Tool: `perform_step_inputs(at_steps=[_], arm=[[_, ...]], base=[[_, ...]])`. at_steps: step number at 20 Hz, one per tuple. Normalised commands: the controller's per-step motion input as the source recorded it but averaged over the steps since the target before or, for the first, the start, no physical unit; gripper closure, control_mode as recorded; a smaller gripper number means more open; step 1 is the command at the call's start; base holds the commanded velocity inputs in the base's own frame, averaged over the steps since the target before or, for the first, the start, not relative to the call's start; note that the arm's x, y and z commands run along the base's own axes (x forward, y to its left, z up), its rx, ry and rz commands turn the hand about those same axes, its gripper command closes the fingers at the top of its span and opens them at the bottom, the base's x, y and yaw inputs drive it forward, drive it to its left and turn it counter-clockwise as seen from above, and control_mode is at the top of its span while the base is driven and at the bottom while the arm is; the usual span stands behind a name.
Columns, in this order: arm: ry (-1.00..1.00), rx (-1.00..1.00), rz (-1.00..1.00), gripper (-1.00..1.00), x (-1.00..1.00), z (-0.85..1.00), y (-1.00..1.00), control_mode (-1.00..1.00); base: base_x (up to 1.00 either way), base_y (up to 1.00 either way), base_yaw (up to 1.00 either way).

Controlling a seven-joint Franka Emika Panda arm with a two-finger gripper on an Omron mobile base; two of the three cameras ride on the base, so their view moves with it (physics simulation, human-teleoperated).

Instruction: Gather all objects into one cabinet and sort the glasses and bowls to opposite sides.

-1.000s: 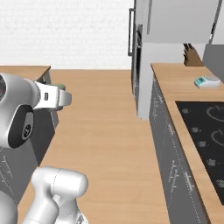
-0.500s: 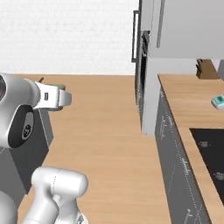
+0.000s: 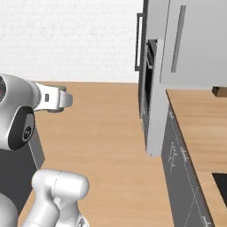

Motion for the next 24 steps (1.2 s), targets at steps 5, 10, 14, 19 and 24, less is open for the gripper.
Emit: perform_step_inputs(at_steps=[5, 10, 14, 19, 24], arm=[[0.00, 0.00, 0.00, 1.00, 0.00, 0.00, 0.00, 1.00], [0.00, 0.00, 0.00, 1.00, 0.00, 0.00, 0.00, 1.00], [0.00, 0.00, 0.00, 1.00, 0.00, 0.00, 0.00, 1.00], [0.00, 0.00, 0.00, 1.00, 0.00, 0.00, 0.00, 1.00], [0.00, 0.00, 0.00, 1.00, 0.00, 0.00, 0.00, 1.00]], base=[[1.00, 0.22, -0.06], [1.00, 0.21, -0.35], [0.73, 0.18, -0.59], [0.50, 0.05, -0.70], [0.36, 0.02, -0.77]])
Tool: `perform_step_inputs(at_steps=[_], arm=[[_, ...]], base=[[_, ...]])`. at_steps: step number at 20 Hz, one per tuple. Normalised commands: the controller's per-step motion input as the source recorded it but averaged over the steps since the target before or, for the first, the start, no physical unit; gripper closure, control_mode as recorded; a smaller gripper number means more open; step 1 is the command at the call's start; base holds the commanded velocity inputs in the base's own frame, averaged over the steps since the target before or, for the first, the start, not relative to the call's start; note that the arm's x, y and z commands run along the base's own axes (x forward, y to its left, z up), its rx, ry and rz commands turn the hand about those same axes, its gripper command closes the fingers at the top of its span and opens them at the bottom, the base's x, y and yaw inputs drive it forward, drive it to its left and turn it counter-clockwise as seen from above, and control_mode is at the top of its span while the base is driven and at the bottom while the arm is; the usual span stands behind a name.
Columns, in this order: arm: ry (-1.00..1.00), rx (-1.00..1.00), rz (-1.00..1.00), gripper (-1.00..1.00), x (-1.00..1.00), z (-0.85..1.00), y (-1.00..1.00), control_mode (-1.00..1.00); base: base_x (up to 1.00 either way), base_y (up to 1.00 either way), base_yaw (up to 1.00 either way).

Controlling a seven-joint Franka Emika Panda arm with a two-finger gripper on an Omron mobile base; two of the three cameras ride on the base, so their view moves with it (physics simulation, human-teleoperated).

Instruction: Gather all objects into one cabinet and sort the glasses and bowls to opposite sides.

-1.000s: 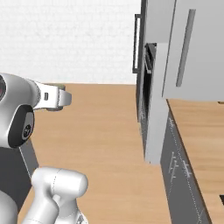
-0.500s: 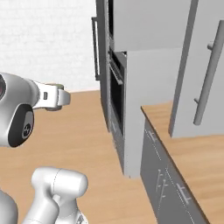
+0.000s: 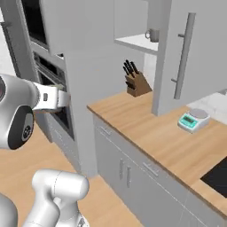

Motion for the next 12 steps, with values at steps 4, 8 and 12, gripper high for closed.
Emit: perform_step_inputs(at_steps=[4, 8, 12], arm=[[0.00, 0.00, 0.00, 1.00, 0.00, 0.00, 0.00, 1.00], [0.00, 0.00, 0.00, 1.00, 0.00, 0.00, 0.00, 1.00], [0.00, 0.00, 0.00, 1.00, 0.00, 0.00, 0.00, 1.00]], base=[[0.53, 0.21, -0.73], [0.91, 0.48, -0.51], [0.99, 0.73, -0.39]])
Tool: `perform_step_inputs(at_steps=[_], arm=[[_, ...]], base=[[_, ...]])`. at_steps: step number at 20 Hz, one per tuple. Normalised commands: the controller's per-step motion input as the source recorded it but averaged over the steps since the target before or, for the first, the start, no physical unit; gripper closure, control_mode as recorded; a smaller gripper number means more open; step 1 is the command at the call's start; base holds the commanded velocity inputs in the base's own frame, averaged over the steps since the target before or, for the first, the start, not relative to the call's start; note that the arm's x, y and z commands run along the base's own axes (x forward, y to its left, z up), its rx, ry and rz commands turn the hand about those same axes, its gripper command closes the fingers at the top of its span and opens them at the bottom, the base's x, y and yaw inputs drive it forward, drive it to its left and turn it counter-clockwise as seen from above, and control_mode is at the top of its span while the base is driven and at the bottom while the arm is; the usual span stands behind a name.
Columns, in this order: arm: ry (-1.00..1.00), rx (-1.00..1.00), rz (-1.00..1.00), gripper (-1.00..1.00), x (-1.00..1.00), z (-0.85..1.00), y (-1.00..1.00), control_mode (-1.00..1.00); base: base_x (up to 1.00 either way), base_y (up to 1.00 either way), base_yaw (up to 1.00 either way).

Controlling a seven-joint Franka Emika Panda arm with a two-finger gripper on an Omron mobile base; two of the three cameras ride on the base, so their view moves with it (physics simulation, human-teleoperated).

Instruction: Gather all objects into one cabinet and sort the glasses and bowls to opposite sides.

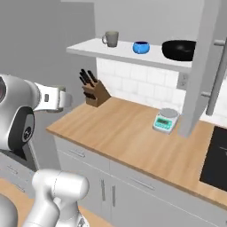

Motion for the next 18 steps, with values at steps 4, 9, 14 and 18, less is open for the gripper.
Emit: perform_step_inputs(at_steps=[4, 9, 14, 18], arm=[[0.00, 0.00, 0.00, 1.00, 0.00, 0.00, 0.00, 1.00], [0.00, 0.00, 0.00, 1.00, 0.00, 0.00, 0.00, 1.00], [0.00, 0.00, 0.00, 1.00, 0.00, 0.00, 0.00, 1.00], [0.00, 0.00, 0.00, 1.00, 0.00, 0.00, 0.00, 1.00]], base=[[0.83, 0.53, -0.45], [0.41, 0.28, -0.53], [0.03, 0.10, -0.22], [0.39, 0.10, -0.16]])
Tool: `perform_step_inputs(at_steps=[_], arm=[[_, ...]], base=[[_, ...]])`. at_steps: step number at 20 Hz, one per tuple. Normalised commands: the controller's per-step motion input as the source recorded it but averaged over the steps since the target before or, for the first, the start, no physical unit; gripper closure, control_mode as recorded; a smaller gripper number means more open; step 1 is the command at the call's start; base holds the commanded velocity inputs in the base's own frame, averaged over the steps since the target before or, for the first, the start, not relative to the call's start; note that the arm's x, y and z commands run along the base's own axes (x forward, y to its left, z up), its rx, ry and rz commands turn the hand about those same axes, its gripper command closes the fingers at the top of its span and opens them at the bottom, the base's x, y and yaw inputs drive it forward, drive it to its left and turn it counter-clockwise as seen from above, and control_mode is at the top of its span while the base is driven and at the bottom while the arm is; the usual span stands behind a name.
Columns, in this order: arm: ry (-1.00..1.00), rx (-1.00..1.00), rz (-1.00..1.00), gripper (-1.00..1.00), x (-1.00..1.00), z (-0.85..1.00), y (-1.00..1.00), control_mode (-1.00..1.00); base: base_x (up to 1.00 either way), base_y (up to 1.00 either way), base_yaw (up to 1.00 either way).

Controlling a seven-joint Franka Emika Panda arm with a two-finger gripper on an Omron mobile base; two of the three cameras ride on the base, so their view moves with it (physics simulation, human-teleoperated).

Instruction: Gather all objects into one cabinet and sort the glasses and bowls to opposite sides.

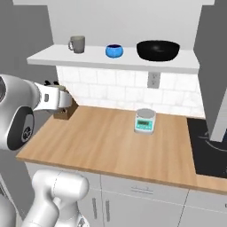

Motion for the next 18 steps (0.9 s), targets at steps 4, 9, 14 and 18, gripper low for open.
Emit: perform_step_inputs(at_steps=[4, 9, 14, 18], arm=[[0.00, 0.00, 0.00, 1.00, 0.00, 0.00, 0.00, 1.00], [0.00, 0.00, 0.00, 1.00, 0.00, 0.00, 0.00, 1.00], [0.00, 0.00, 0.00, 1.00, 0.00, 0.00, 0.00, 1.00], [0.00, 0.00, 0.00, 1.00, 0.00, 0.00, 0.00, 1.00]], base=[[0.38, 0.00, -0.25], [0.41, 0.00, -0.24], [0.54, 0.01, -0.09], [0.51, 0.01, 0.08]])
